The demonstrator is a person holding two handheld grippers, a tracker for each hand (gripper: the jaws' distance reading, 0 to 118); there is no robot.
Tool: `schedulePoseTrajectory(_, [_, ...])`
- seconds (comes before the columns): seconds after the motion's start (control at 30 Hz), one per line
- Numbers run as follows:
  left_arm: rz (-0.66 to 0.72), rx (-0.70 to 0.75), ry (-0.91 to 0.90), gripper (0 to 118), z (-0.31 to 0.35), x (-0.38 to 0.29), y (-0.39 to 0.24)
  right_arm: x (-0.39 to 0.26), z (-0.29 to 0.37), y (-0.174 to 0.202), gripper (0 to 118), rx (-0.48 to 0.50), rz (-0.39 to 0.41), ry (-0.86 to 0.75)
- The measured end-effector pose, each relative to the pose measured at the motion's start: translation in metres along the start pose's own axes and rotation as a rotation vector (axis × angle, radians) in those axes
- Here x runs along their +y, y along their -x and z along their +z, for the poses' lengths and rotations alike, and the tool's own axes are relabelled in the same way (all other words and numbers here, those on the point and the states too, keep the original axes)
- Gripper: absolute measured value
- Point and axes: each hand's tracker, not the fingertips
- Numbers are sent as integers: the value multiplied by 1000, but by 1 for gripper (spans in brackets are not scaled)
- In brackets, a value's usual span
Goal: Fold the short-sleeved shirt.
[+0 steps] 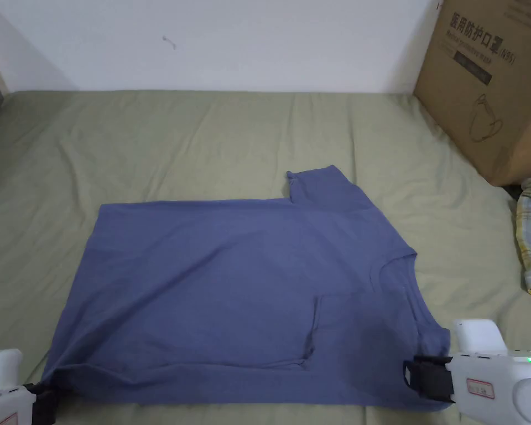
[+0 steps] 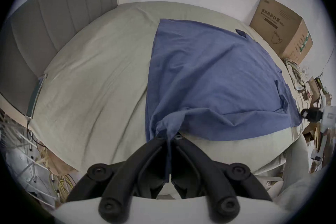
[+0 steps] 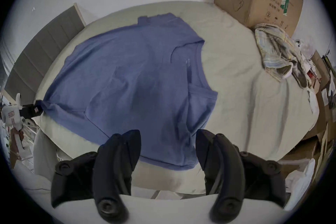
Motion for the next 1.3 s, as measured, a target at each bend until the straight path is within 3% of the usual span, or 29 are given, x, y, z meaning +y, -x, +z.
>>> schedulePoseTrajectory(0.07, [20, -3, 8, 1, 0, -2, 1, -5, -15, 4, 2, -54, 21, 111])
schedulePoseTrajectory(0.13, [15, 4, 11, 1, 1, -4, 1, -13, -21, 9, 1, -73, 67, 103])
schedulePoseTrajectory(0.37, [11, 26, 7, 1, 11, 7, 6, 3, 2, 4, 1, -14, -41, 25])
schedulePoseTrajectory(0.6, [-21, 44, -61, 1, 23, 50, 8, 60, 21, -10, 1, 19, -65, -52])
schedulePoseTrajectory(0.73, [-69, 63, -78, 1, 13, 93, -8, 110, 3, -16, 1, 1, -54, -74])
schedulePoseTrajectory(0.9, [-166, 112, -25, 2, -47, 141, -21, 153, -51, -17, 1, -15, -76, -20])
schedulePoseTrajectory(0.93, [-167, 115, -16, 7, -61, 146, -22, 156, -62, -17, 1, -4, -102, 12])
schedulePoseTrajectory(0.97, [-174, 117, 7, 21, -72, 148, -23, 157, -68, -16, 1, -13, -102, 17])
schedulePoseTrajectory(1.03, [-178, 131, 65, 68, -94, 148, -20, 157, -83, -14, 1, -35, -90, 42])
schedulePoseTrajectory(1.07, [-165, 137, 81, 80, -101, 147, -18, 157, -89, -15, 2, -34, -94, 47])
schedulePoseTrajectory(1.13, [-123, 139, 89, 82, -108, 143, -14, 153, -89, -14, 5, -32, -107, 45])
schedulePoseTrajectory(1.17, [-108, 136, 92, 83, -105, 139, -12, 152, -88, -13, 17, -39, -106, 43])
schedulePoseTrajectory(1.23, [-94, 122, 77, 83, -96, 133, -10, 149, -81, -12, 74, -65, -83, 31])
schedulePoseTrajectory(1.3, [-93, 109, 62, 83, -83, 127, -7, 145, -69, -10, 76, -52, -63, 13])
